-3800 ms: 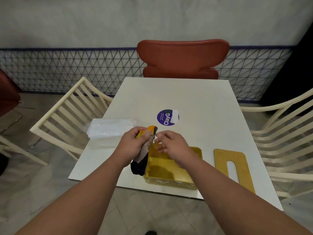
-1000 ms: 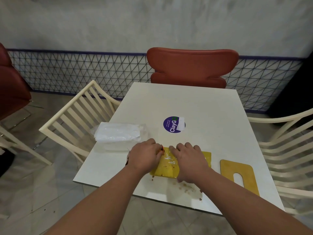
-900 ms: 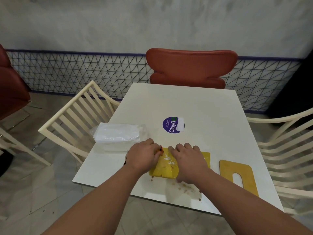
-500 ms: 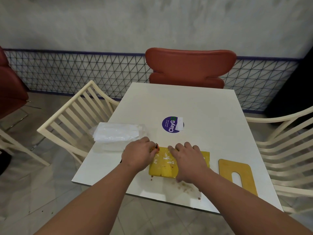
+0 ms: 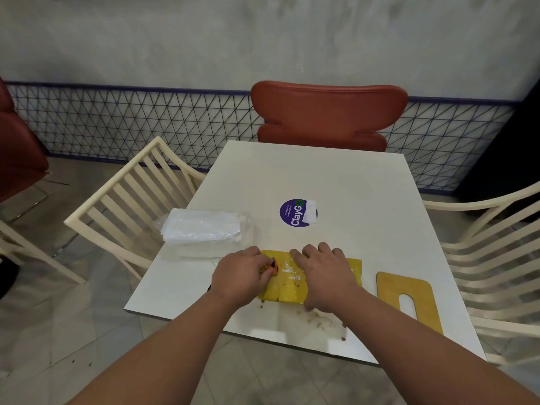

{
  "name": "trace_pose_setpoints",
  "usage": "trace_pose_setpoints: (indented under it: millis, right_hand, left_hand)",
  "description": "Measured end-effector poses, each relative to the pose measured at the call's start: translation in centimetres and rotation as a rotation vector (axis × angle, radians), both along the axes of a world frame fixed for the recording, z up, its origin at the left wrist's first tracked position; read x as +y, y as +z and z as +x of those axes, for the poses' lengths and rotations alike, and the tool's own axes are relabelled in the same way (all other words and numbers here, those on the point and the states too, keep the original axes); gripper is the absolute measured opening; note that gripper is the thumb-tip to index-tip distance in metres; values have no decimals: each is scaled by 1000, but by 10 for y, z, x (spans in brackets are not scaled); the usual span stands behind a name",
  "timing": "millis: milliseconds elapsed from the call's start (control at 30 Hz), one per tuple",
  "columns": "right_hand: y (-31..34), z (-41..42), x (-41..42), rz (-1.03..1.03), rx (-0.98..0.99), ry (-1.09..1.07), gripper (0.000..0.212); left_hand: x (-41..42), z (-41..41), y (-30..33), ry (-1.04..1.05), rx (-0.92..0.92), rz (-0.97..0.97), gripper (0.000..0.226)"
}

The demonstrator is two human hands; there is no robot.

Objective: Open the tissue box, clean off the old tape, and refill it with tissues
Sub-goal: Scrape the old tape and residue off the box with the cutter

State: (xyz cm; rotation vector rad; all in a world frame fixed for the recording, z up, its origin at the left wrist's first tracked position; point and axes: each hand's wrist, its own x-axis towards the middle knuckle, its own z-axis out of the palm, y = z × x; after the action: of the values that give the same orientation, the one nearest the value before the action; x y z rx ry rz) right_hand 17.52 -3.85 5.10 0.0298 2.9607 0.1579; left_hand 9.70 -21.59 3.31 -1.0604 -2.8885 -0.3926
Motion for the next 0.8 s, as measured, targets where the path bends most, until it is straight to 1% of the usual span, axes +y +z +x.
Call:
trace_pose_setpoints:
  millis: [167, 333, 533, 600, 700, 800]
  right_hand:
    - [0, 0, 1, -8, -4, 2, 111]
    - [-1, 1, 1, -22, 6, 2, 111]
    - [0, -1, 3, -26, 0, 5, 112]
    - [0, -2, 4, -30, -4, 6, 112]
    - [0, -2, 4, -30, -1, 11, 112]
    - [-1, -1, 4, -33, 5, 12, 112]
  left_hand:
    - [9, -8, 5, 7, 45, -12, 31]
    - [-8, 5, -7, -87, 19, 13, 29]
    - [3, -8, 0, 1, 59, 42, 32]
    - [-4, -1, -6, -54, 50, 63, 32]
    - [-16, 7, -15, -140, 104, 78, 38]
    - [-11, -7, -12, -67, 121, 122, 31]
